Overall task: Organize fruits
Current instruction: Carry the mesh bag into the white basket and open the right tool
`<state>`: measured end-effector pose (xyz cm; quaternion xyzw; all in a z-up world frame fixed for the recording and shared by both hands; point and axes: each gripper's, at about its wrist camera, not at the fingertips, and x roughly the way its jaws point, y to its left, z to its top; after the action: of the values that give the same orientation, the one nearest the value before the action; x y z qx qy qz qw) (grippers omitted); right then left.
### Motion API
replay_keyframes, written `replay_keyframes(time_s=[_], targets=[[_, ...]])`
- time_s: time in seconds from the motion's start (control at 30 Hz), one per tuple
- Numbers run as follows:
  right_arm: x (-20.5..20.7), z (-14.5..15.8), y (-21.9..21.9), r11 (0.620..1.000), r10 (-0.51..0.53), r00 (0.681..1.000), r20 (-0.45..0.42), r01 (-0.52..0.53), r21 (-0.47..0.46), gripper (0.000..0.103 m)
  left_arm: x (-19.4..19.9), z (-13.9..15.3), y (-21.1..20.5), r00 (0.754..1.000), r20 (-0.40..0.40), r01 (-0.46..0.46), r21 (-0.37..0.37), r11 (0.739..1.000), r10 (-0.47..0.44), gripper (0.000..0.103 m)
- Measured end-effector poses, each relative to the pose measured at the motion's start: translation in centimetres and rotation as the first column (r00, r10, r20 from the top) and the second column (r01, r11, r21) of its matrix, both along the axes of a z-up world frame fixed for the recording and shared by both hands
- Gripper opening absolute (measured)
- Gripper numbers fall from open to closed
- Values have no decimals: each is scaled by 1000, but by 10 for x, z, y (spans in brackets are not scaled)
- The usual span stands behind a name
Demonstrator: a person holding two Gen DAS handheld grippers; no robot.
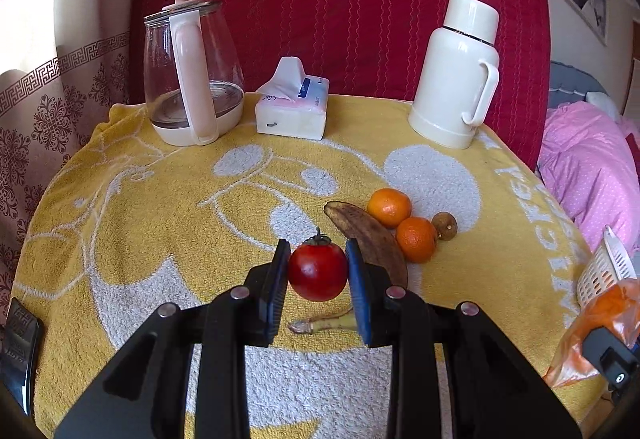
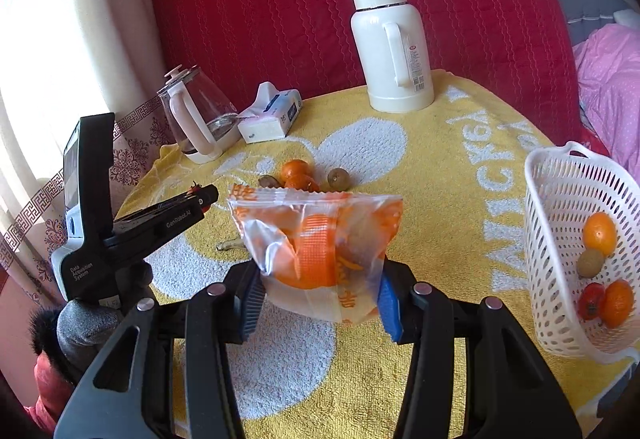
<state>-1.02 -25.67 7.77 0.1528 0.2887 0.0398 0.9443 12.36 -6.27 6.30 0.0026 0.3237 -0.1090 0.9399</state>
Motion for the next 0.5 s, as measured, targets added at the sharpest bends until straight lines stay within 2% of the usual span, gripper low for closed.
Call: replay_keyframes(time_s=[0.23,0.5], targets=[[-26,26,-48,989,-147,988,51,147,14,49,-2,2,-1,1000,2,8,-4,1000,-8,29],[-49,21,-110,948,-316,948,19,315,47,49,-4,2,-6,1000,6,17,2,1000,-17,29]])
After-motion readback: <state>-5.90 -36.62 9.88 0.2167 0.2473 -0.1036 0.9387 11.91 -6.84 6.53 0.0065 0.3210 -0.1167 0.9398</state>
